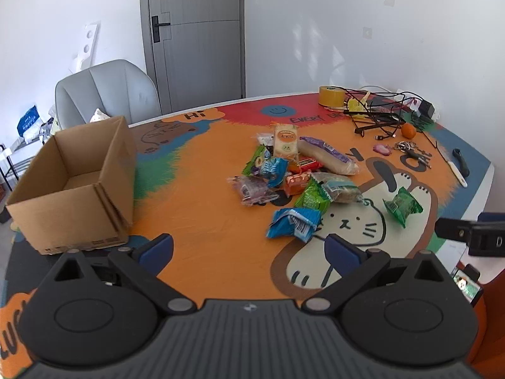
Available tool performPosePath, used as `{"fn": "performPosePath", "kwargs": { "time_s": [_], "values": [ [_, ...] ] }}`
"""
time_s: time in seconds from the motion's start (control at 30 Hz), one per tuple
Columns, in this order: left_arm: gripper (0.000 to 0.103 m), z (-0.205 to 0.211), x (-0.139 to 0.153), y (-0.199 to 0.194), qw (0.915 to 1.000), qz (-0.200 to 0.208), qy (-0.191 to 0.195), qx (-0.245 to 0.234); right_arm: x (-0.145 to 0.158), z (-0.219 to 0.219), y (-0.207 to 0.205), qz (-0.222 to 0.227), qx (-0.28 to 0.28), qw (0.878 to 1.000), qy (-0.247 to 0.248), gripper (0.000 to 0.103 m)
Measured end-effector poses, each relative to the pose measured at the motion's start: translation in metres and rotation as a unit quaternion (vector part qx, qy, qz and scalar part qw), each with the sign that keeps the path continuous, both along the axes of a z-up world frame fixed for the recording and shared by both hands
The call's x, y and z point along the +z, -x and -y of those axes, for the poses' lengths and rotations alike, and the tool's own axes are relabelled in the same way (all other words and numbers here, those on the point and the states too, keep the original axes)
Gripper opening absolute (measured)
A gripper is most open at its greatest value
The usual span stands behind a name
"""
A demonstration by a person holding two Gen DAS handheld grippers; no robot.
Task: Organize snacks
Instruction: 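Grasp the blue chip bag with the left gripper while the right grasps the green candy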
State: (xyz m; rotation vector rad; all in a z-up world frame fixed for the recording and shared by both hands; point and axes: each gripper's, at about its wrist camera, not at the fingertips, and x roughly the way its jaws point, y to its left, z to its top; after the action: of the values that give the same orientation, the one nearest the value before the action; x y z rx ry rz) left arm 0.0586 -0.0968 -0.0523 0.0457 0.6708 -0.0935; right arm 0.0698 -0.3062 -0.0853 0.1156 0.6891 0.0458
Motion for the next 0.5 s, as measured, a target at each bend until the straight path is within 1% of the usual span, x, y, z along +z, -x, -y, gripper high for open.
{"fn": "performPosePath", "kwargs": {
  "time_s": [0.1, 0.2, 0.27, 0.4, 0.47, 0.5],
  "values": [
    [0.102, 0.004, -0.008, -0.012, 0.9998, -0.01, 0.018, 0.006, -0.008, 0.008, -0.007, 0.003, 0.001, 1.0, -0.005, 0.103],
    [0.101, 0.01, -0.015, -0.021, 0.9997, -0.01, 0.021, 0.008, -0.015, 0.014, -0.013, 0.009, 0.0, 1.0, -0.011, 0.103],
    [0.101, 0.014, -0.02, -0.028, 0.9996, -0.013, 0.024, 0.011, -0.019, 0.019, -0.017, 0.015, -0.002, 1.0, -0.022, 0.103],
    [0.1, 0.015, -0.03, -0.04, 0.9985, -0.015, 0.045, 0.027, -0.029, 0.033, -0.027, 0.019, -0.015, 0.998, -0.057, 0.103],
    [0.1, 0.017, -0.034, -0.045, 0.9981, -0.012, 0.055, 0.026, -0.033, 0.035, -0.031, 0.023, -0.021, 0.998, -0.049, 0.103],
    [0.1, 0.019, -0.036, -0.048, 0.9982, -0.014, 0.053, 0.024, -0.034, 0.035, -0.033, 0.026, -0.024, 0.999, -0.04, 0.103]
  ]
}}
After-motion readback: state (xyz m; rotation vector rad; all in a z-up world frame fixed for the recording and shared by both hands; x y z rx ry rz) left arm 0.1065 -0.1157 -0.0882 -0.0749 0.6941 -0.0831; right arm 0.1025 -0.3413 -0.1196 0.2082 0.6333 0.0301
